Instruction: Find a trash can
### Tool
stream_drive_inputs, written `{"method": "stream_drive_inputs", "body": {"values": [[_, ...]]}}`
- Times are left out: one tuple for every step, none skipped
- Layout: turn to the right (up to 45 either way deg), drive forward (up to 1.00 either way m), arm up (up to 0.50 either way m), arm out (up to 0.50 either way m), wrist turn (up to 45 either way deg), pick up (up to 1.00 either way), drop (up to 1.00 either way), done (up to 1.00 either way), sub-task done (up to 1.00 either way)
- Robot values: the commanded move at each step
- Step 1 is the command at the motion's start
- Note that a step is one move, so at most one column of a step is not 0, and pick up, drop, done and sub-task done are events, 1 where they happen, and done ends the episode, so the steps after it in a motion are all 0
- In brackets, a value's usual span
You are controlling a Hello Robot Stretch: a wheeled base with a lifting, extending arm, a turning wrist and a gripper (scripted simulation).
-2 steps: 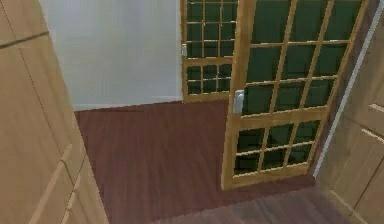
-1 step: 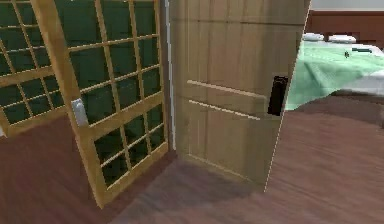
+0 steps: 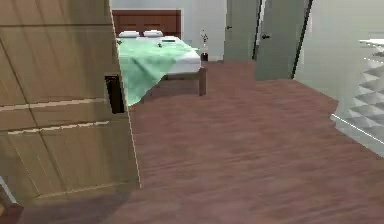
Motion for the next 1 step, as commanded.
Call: {"method": "stream_drive_inputs", "body": {"values": [[45.0,0.00,0.00,0.00,0.0,0.00,0.00,0.00,0.00]]}}
